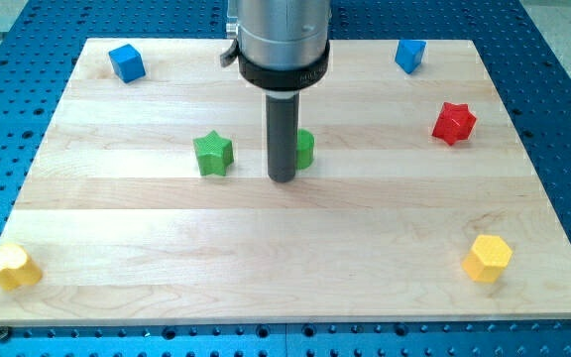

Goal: Place the red circle above the green star

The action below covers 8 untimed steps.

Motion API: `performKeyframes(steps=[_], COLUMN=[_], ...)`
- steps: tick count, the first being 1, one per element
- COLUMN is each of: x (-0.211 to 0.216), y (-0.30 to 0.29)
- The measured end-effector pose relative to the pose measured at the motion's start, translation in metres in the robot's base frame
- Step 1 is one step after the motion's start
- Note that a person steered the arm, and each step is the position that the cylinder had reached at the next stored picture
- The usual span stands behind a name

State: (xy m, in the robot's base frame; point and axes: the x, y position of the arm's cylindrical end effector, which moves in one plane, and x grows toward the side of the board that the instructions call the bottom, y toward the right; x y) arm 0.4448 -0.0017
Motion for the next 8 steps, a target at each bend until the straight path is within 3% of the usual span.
performKeyframes(steps=[1,2,4,5,8], x=[0.011,0.047,0.037,-0.02,-0.235], y=[-0.008,-0.032,-0.154,-0.164,-0.09])
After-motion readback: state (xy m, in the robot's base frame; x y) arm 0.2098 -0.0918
